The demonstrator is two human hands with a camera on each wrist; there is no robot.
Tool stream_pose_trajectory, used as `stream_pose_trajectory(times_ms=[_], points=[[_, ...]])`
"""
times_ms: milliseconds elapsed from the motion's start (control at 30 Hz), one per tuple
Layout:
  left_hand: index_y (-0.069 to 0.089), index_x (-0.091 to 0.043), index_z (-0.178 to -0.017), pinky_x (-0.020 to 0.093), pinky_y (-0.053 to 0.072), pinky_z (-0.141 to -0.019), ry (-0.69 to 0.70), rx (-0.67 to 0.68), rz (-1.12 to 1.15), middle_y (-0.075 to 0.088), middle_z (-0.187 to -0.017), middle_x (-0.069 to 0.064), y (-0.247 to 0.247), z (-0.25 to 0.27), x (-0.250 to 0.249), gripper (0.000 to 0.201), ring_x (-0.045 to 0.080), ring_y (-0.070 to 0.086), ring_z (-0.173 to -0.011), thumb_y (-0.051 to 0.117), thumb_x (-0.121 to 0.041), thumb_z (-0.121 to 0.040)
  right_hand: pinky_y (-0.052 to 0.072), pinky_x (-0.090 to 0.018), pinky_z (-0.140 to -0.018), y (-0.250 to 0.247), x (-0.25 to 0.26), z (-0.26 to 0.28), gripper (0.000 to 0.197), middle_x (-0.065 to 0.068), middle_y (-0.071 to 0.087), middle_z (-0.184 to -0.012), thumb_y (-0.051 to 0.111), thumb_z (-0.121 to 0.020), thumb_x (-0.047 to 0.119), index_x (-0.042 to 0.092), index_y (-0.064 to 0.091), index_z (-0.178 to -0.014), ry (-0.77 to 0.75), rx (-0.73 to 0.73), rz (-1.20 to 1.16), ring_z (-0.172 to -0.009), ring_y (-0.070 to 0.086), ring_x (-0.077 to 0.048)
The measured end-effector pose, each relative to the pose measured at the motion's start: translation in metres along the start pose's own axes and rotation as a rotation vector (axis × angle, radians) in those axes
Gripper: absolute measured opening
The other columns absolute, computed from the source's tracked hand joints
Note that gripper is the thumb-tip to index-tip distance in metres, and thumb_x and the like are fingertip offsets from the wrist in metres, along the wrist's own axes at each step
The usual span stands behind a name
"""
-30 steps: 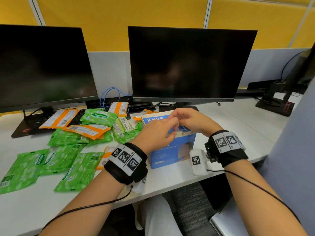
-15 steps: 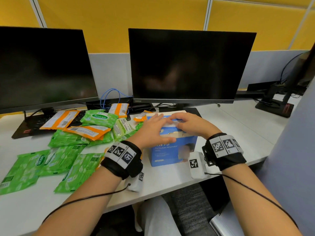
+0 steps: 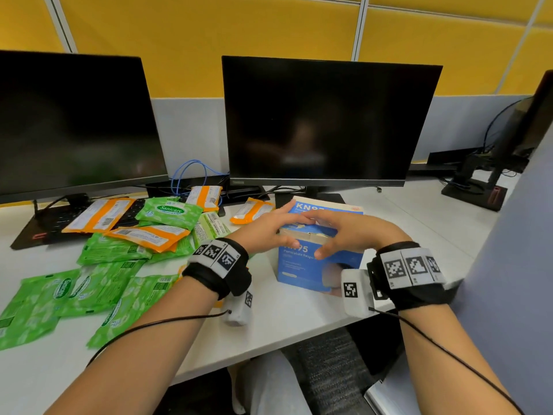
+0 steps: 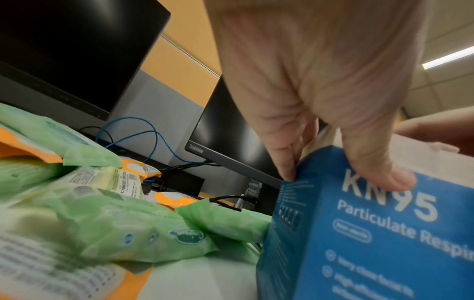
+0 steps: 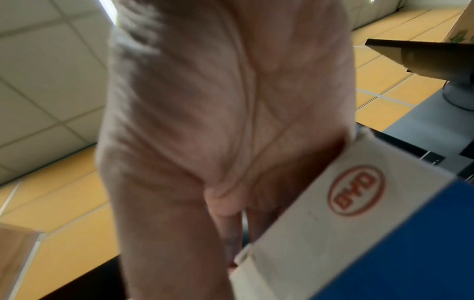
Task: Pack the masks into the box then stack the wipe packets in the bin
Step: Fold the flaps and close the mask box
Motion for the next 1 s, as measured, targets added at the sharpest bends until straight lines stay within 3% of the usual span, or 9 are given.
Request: stream_pose_trajectory(times_ms=[100,200,300,400,500,567,700,833,1000], points=[[0.048,-0.039,-0.130,0.022,0.050,-0.089,0.044,0.010,0.029,0.007,-0.160,-0.005,0.000,-0.004,0.000,0.049,0.017,0.025,-0.140,0.061,-0.014,-0.091,0.040,-0.034,-0.099,0.002,-0.012,0.004,0.085,0.011,0.039,-0.139,0.072,-0.081,0.031,0.050,0.019,-0.144,0.037,0.046,0.010,-0.120,0.044,-0.017],[0.053,-0.034,-0.128,0.014,0.047,-0.077,0.072,0.006,0.014,0.015,-0.158,-0.005,-0.006,-0.006,0.001,0.043,0.016,0.030,-0.137,0.055,-0.008,-0.094,0.044,-0.030,-0.096,-0.027,-0.019,0.009,0.058,0.008,0.048,-0.137,0.061,-0.091,0.031,0.042,0.035,-0.141,0.016,-0.166,-0.186,-0.117,0.053,-0.016],[0.057,-0.028,-0.126,0.020,0.038,-0.097,0.094,-0.087,-0.109,0.025,-0.156,-0.001,-0.014,-0.016,0.000,0.041,0.018,0.028,-0.141,0.051,-0.002,-0.095,0.040,-0.029,-0.096,-0.043,-0.023,0.005,0.041,0.005,0.052,-0.137,0.053,-0.095,0.029,0.041,0.047,-0.133,0.007,-0.340,-0.158,-0.121,0.052,-0.016],[0.049,-0.032,-0.133,0.032,0.033,-0.106,0.035,-0.268,-0.172,0.019,-0.158,0.003,-0.019,-0.024,-0.001,0.048,0.023,0.026,-0.143,0.052,-0.004,-0.094,0.037,-0.033,-0.105,-0.015,-0.021,-0.005,0.039,0.007,0.042,-0.145,0.050,-0.095,0.038,0.051,0.044,-0.132,-0.004,-0.151,-0.101,-0.124,0.046,-0.016],[0.025,-0.038,-0.146,0.024,0.034,-0.100,0.008,-0.342,-0.045,0.004,-0.160,0.002,-0.017,-0.019,-0.002,0.068,0.023,0.015,-0.146,0.053,-0.006,-0.093,0.012,-0.047,-0.116,-0.007,-0.026,-0.010,0.041,0.007,0.021,-0.157,0.037,-0.099,0.045,0.049,0.034,-0.140,0.053,-0.188,0.010,-0.144,0.019,-0.021],[0.015,-0.042,-0.148,0.024,0.035,-0.101,-0.002,-0.258,0.032,-0.010,-0.160,0.001,-0.006,-0.014,-0.003,0.081,0.023,0.004,-0.148,0.062,-0.014,-0.088,-0.001,-0.055,-0.114,-0.007,-0.030,-0.013,0.043,0.004,0.012,-0.160,0.029,-0.101,0.047,0.050,0.026,-0.143,0.108,-0.209,0.075,-0.148,0.002,-0.025],[-0.010,-0.035,-0.150,0.039,0.015,-0.117,-0.119,-0.131,0.143,-0.028,-0.156,0.004,0.023,-0.010,-0.001,0.118,0.020,-0.020,-0.145,0.079,-0.042,-0.072,0.002,-0.060,-0.113,-0.011,-0.040,-0.025,0.048,0.000,0.006,-0.161,0.024,-0.099,0.054,0.051,0.014,-0.146,0.222,-0.199,0.152,-0.147,0.000,-0.031],[-0.019,-0.018,-0.149,0.035,0.005,-0.118,-0.134,-0.149,0.244,-0.019,-0.158,0.003,0.035,-0.015,-0.008,0.119,0.018,-0.021,-0.145,0.075,-0.036,-0.078,0.015,-0.058,-0.109,-0.012,-0.044,-0.028,0.052,-0.004,0.013,-0.158,0.023,-0.095,0.061,0.051,0.012,-0.145,0.315,-0.244,0.187,-0.142,0.018,-0.034],[-0.020,-0.019,-0.149,0.035,0.012,-0.118,-0.173,-0.188,0.312,-0.018,-0.159,0.005,0.031,-0.023,-0.002,0.118,0.018,-0.008,-0.148,0.075,-0.025,-0.080,0.021,-0.057,-0.105,-0.008,-0.056,-0.018,0.055,-0.009,0.022,-0.151,0.020,-0.095,0.058,0.044,0.012,-0.148,0.504,-0.317,0.182,-0.134,0.026,-0.036]])
Point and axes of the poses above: each hand's wrist, its own z-axis away from the middle knuckle, its own y-axis out of the palm, x = y × z, the point moved 8 cm from there along -z, towards the middle knuckle
